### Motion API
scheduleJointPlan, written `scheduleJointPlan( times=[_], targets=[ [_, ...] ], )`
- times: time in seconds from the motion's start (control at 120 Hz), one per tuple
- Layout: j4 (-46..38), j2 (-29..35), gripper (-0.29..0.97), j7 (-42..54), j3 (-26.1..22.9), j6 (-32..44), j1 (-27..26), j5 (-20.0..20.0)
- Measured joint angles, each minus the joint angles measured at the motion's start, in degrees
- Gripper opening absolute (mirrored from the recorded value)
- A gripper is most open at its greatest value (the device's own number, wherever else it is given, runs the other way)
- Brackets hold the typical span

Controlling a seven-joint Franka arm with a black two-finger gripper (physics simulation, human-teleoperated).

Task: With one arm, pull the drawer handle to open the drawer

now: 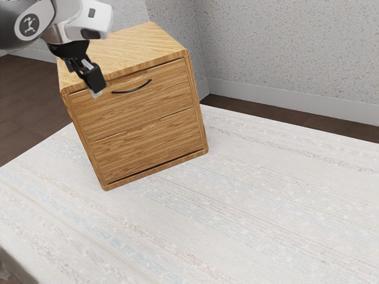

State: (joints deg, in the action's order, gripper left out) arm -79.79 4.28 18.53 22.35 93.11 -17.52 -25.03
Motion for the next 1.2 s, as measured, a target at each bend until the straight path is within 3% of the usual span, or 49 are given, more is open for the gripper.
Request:
scheduleJointPlan(
  times=[0.408,0.858,1.2],
  targets=[
    [-5.51,-0.77,0.68,4.09,0.63,9.05,0.08,-2.67],
    [-7.28,-4.25,0.68,6.86,1.56,17.08,2.23,-2.05],
    [-7.97,-4.57,0.68,7.94,1.11,18.77,2.78,-1.54]
  ],
)
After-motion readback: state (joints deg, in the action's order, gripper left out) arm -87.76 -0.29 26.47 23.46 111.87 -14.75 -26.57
